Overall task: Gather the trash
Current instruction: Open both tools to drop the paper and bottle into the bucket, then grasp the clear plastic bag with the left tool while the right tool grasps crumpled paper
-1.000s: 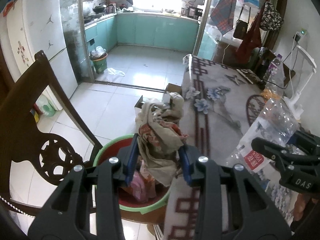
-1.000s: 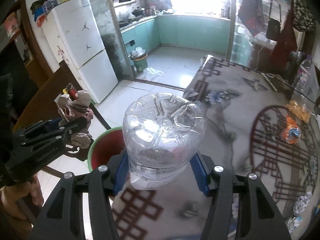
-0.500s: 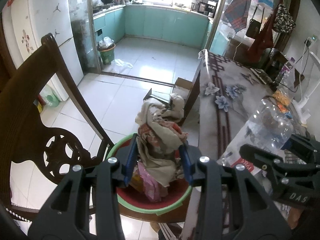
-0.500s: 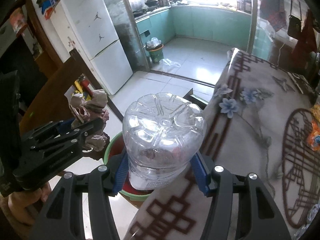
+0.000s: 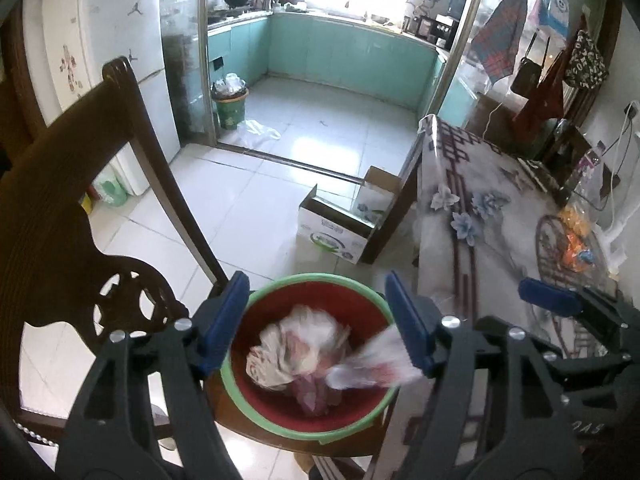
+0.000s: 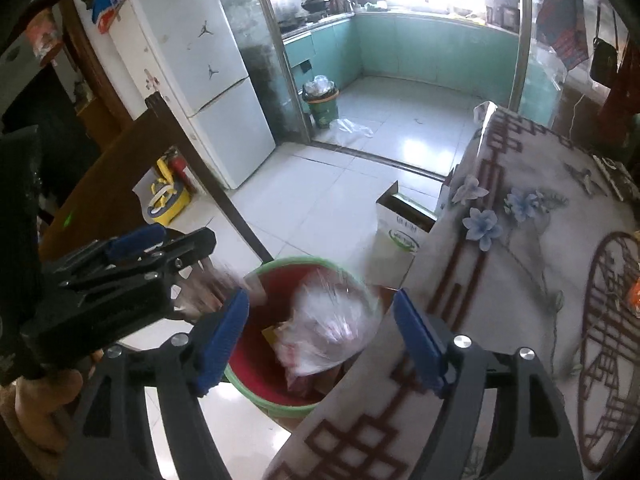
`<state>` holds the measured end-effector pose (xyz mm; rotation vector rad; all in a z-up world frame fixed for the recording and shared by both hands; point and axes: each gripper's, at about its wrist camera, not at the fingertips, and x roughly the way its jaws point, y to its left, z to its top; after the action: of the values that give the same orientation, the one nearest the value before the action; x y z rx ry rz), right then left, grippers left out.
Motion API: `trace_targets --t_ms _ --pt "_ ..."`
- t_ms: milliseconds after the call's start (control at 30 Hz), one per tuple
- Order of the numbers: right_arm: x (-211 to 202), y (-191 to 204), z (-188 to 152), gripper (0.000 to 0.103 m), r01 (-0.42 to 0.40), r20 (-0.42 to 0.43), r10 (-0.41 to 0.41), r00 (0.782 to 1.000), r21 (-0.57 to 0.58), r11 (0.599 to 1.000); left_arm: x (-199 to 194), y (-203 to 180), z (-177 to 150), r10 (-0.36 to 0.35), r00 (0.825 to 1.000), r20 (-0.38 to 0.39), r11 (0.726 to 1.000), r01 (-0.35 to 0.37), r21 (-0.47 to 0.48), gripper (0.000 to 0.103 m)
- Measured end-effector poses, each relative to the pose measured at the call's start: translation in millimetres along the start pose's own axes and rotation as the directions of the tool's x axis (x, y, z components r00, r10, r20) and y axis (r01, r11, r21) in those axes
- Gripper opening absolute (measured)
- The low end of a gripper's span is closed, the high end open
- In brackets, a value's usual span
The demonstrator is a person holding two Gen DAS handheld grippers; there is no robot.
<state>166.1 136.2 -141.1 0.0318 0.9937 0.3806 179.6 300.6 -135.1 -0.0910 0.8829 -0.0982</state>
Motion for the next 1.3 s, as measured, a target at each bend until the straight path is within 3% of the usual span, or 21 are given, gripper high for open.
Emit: trace_targets --t_ms 300,600,767,1067,1200,1300 --pt "-35.3 -35.5 -35.4 0.076 0.084 -0.005 -0.084 0.996 0.029 0.996 -18.9 -25.9 -12.0 -0.026 1.000 0.000 0.999 0.026 0.024 0.068" --pt "-82.1 -128.7 -92.0 0.076 0.172 -0.013 -0.175 0.985 0.252 0.952 -31.7 -92.0 -35.3 -0.055 0.998 -0.014 0.994 0.056 0.093 0.068" --pt "-127.0 -190.3 -129.0 0.076 0.235 -0.013 -0.243 0.970 0.303 0.923 -40.9 -148.3 -50.7 -0.078 0.997 -0.012 0.989 0.079 0.124 0.068" --pt "-212.3 -322.4 -197.1 0.076 0.338 -0.029 -0.355 0.934 0.390 0.857 -59.8 -282.6 -98.9 -0.155 0.987 -0.031 0.970 0.158 0.187 0.068" --pt "-208.4 -381.1 -221.2 0.077 0.377 -0.117 -0.361 0.925 0.397 0.837 -63.8 -345.9 -133.4 -0.226 0.970 -0.094 0.943 0.242 0.228 0.068" --pt "-188.9 -405.1 -233.3 0.077 0.369 -0.189 -0.318 0.929 0.383 0.847 -61.9 -388.6 -158.6 -0.289 0.940 -0.183 0.908 0.330 0.260 0.068"
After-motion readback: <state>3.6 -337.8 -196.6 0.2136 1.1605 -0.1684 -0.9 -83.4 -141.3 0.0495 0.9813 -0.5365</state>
